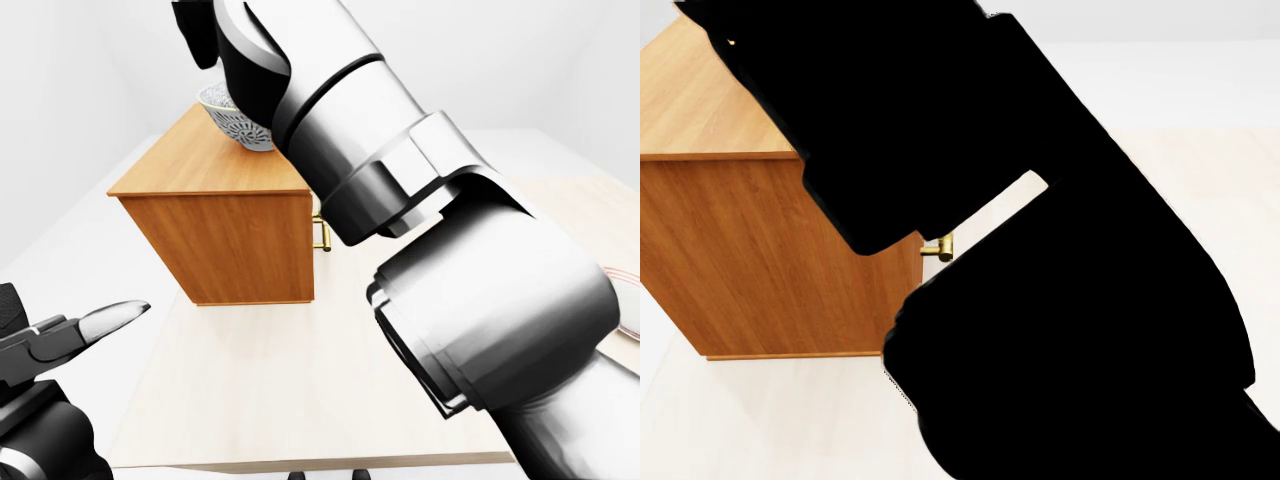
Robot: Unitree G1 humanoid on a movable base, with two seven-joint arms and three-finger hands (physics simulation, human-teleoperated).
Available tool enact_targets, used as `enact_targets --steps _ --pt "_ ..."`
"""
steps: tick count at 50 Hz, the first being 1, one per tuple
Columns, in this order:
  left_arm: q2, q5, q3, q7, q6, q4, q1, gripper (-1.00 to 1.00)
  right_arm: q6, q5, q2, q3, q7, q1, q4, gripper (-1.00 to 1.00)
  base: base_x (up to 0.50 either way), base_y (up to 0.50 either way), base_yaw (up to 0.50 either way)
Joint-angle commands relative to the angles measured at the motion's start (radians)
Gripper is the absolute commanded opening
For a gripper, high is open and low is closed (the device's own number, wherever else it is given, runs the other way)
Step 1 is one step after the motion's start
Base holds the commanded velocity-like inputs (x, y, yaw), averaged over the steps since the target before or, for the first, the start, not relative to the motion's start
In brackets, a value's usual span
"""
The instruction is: Put the bowl on top of the cabinet.
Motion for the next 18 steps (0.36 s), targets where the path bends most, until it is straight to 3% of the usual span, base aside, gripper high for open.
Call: enact_targets --steps 1,11,18 --pt "-0.007 0.010 -0.014 0.006 0.000 0.022 -0.001 1.00 0.000 0.028 0.041 0.021 0.009 -0.053 -0.101 1.00 0.00 0.00 0.00" --pt "-0.012 0.018 -0.018 0.000 0.000 0.024 0.003 1.00 0.000 0.068 0.056 0.028 0.022 -0.053 -0.197 1.00 0.00 0.00 0.00" --pt "-0.017 0.028 -0.027 -0.004 0.000 0.027 0.007 1.00 0.000 0.089 0.052 0.022 -0.032 -0.053 -0.263 1.00 0.00 0.00 0.00"
